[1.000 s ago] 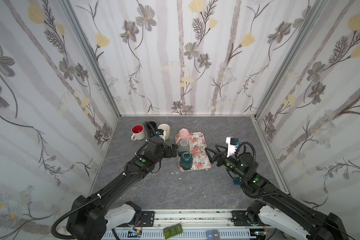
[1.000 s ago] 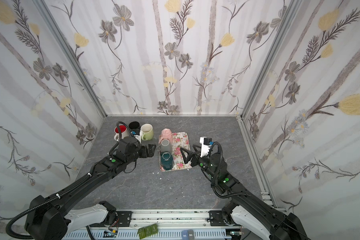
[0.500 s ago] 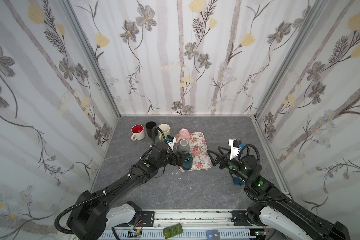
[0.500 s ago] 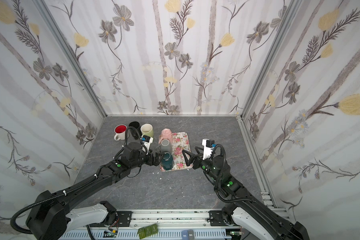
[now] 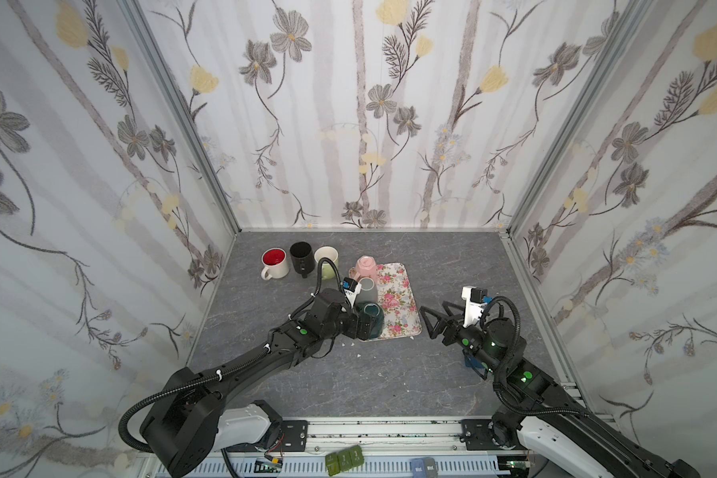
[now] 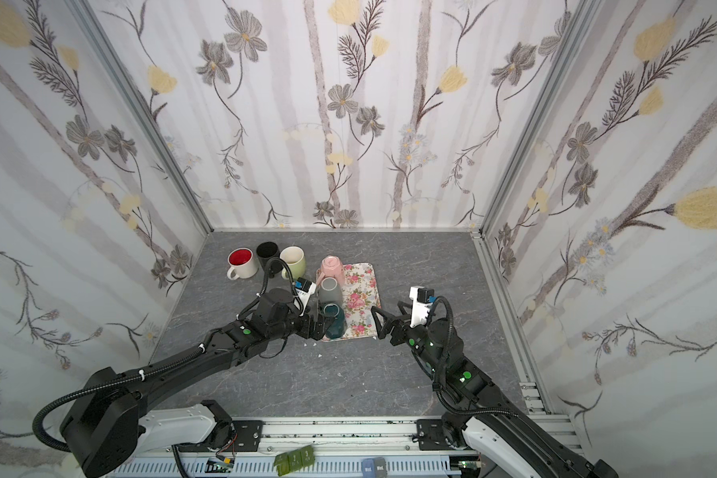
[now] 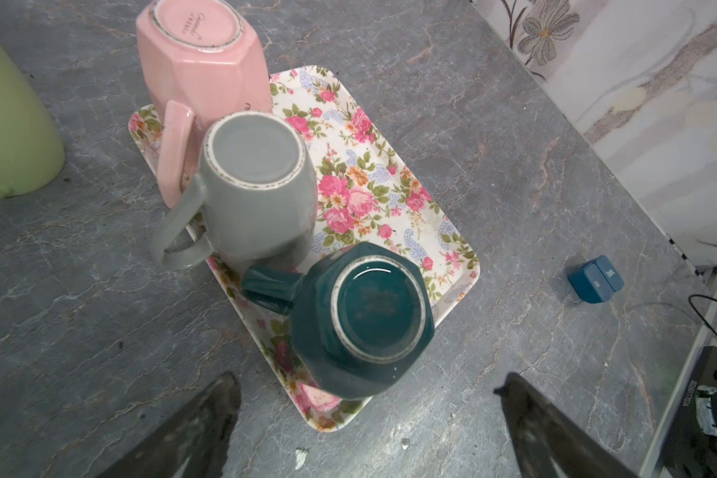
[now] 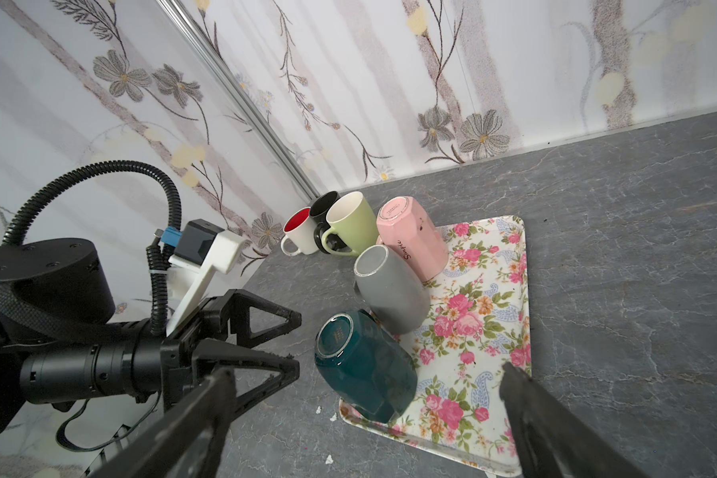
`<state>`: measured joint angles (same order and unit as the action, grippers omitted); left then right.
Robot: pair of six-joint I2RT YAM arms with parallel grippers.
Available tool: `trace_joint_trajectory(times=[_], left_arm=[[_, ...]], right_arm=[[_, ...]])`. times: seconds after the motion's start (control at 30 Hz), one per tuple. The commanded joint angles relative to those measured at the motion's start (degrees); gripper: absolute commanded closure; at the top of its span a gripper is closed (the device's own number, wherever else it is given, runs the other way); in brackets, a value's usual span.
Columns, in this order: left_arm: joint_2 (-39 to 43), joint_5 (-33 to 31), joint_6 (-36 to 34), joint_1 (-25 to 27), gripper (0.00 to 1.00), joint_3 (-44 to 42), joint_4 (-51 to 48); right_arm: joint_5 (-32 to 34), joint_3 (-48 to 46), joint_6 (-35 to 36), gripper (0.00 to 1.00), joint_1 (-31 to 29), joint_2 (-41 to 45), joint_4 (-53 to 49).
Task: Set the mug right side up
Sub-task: 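Move the left gripper over the dark-green mug on the tray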
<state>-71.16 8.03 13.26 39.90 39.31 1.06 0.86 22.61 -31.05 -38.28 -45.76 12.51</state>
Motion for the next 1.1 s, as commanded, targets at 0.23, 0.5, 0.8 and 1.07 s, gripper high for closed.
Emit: trace_joint_trajectory(times=[0.23, 0.5, 0.8, 1.07], left_arm=[[-3.0, -9.3, -1.5, 1.9, 0.0, 0.9, -0.8], [-8.2, -12.3, -0.6, 2.0, 0.0, 3.8, -0.7], [-13.4, -13.0, 1.0, 2.5, 0.0, 8.1, -1.6], [-17.5, -13.4, 0.0, 3.0, 0.0, 12.7, -3.0]], right_arm=[[1.2, 1.0, 0.6, 0.0, 0.0, -1.0, -0.2], [1.2, 0.5, 0.4, 0.0, 0.0, -0.8, -0.1], [1.8, 0.0, 0.4, 0.0, 0.1, -0.6, -0.7], [2.1, -0.6, 0.3, 0.0, 0.1, 0.3, -1.4]])
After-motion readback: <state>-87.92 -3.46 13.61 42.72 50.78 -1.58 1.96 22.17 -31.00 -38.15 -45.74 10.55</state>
